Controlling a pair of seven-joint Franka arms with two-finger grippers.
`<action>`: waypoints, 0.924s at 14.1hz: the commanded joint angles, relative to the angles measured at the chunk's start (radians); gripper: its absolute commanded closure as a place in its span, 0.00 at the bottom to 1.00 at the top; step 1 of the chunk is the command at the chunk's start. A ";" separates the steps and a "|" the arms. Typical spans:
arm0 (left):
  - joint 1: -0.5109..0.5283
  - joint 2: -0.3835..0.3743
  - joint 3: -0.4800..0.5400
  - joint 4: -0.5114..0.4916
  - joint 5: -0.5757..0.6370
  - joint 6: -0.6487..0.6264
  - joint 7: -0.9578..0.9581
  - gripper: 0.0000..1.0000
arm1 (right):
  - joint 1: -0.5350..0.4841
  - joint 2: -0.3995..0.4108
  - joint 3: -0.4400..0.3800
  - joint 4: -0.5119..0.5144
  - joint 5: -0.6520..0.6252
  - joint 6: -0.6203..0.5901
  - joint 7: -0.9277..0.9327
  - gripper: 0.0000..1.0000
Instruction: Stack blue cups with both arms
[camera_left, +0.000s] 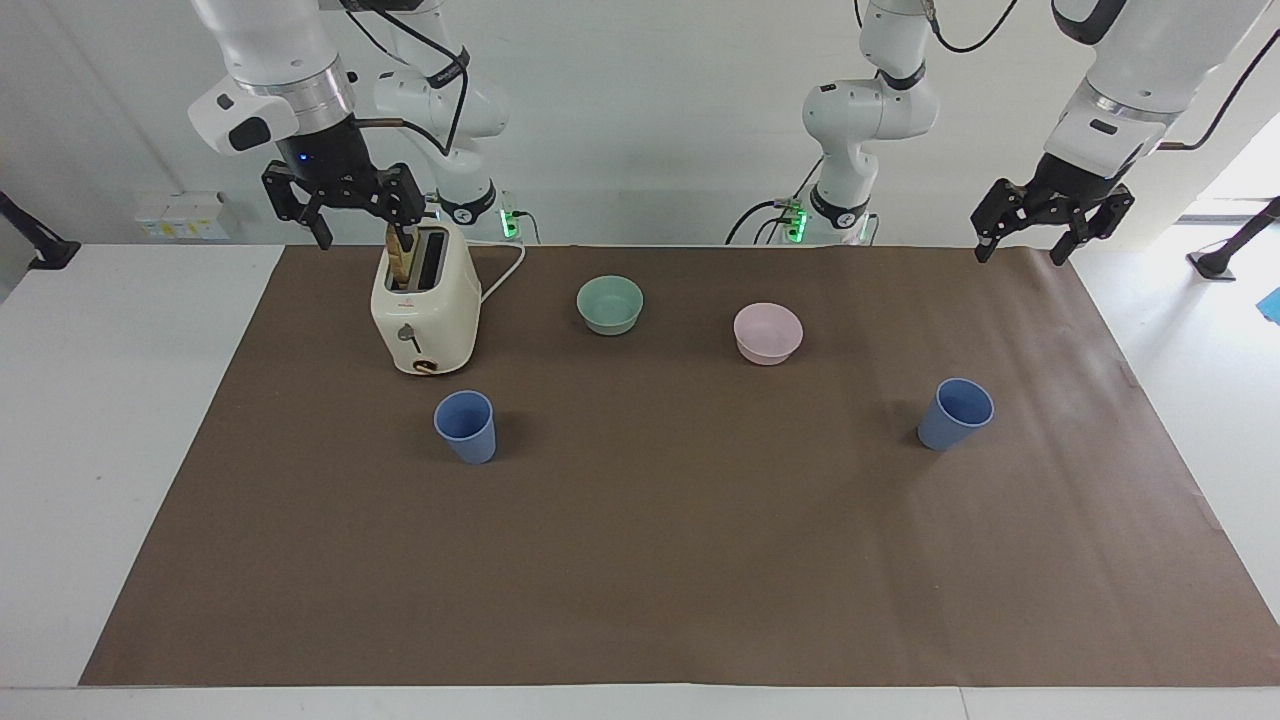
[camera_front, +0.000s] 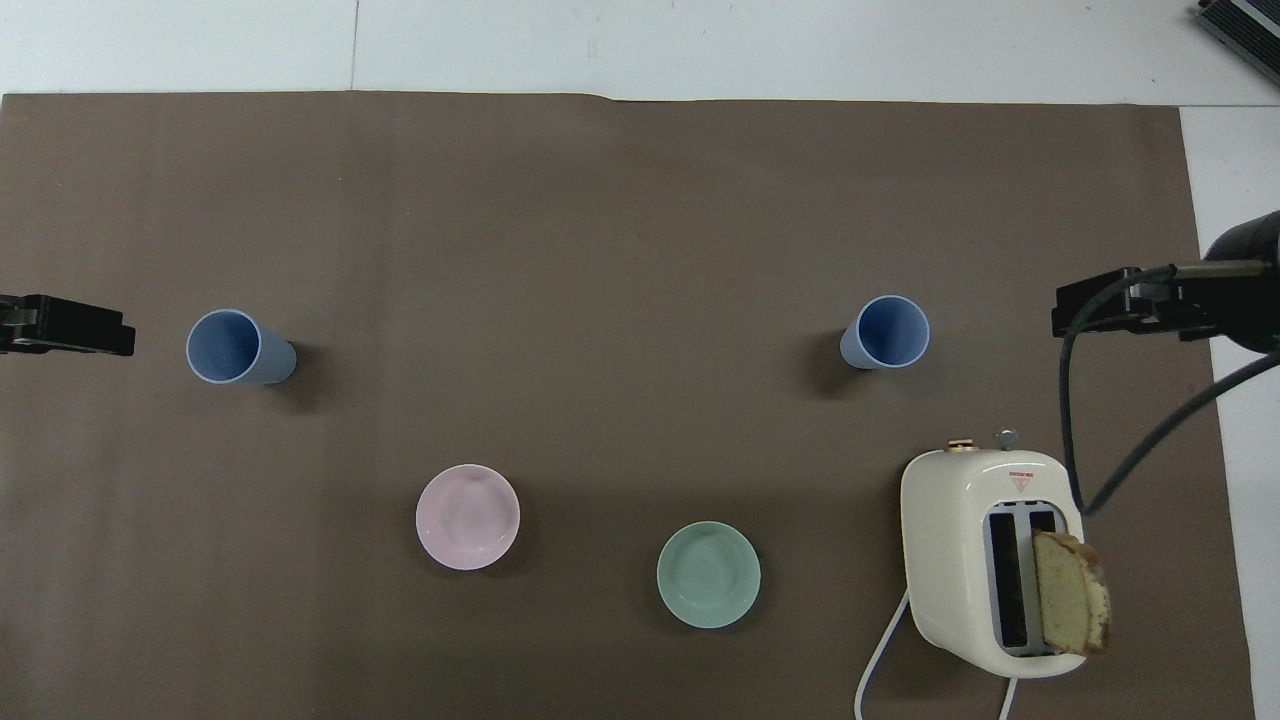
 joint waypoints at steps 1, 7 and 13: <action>-0.011 -0.017 0.006 -0.016 -0.005 0.010 -0.003 0.00 | -0.019 -0.023 0.004 -0.027 0.026 0.008 -0.004 0.00; -0.006 -0.017 0.004 -0.021 -0.005 0.015 -0.010 0.00 | -0.019 -0.023 0.004 -0.027 0.026 0.008 -0.004 0.00; 0.008 -0.017 0.012 -0.049 -0.005 0.027 -0.009 0.00 | -0.019 -0.023 0.004 -0.027 0.026 0.008 -0.004 0.00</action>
